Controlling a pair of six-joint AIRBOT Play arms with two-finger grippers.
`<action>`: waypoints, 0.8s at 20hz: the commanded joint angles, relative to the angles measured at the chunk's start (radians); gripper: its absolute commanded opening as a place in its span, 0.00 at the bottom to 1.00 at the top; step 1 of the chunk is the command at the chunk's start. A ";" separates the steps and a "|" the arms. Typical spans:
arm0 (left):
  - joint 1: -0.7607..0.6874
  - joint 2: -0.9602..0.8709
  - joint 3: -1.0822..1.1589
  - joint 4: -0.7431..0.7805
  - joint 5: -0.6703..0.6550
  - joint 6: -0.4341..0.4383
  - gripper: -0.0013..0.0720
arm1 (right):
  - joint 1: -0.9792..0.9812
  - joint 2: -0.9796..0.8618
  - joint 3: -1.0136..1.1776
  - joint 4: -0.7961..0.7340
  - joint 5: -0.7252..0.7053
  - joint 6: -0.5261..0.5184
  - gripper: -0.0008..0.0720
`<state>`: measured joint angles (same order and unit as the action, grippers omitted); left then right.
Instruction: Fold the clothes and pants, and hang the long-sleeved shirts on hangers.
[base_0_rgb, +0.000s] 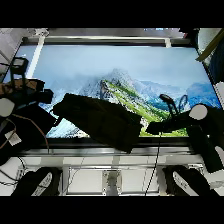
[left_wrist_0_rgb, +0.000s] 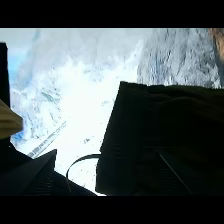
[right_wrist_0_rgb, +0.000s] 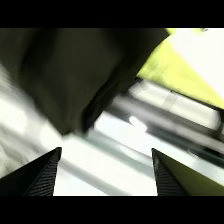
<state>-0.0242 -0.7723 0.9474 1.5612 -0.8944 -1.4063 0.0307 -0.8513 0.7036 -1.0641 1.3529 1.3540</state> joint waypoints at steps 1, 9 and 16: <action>0.002 0.136 0.013 0.006 -0.009 -0.002 0.97 | -0.233 0.044 -0.231 0.351 -0.212 -0.062 0.87; 0.001 0.166 0.013 0.000 -0.011 -0.076 0.97 | -0.196 -0.097 -0.464 0.608 -0.399 -0.197 0.99; 0.001 0.166 0.013 0.000 -0.013 -0.076 0.97 | -0.003 -0.241 -0.439 0.695 -0.540 -0.223 0.99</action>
<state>-0.0231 -0.6083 0.9588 1.5627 -0.9070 -1.4822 -0.0509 -1.0359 0.2523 -0.4053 0.8871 1.1423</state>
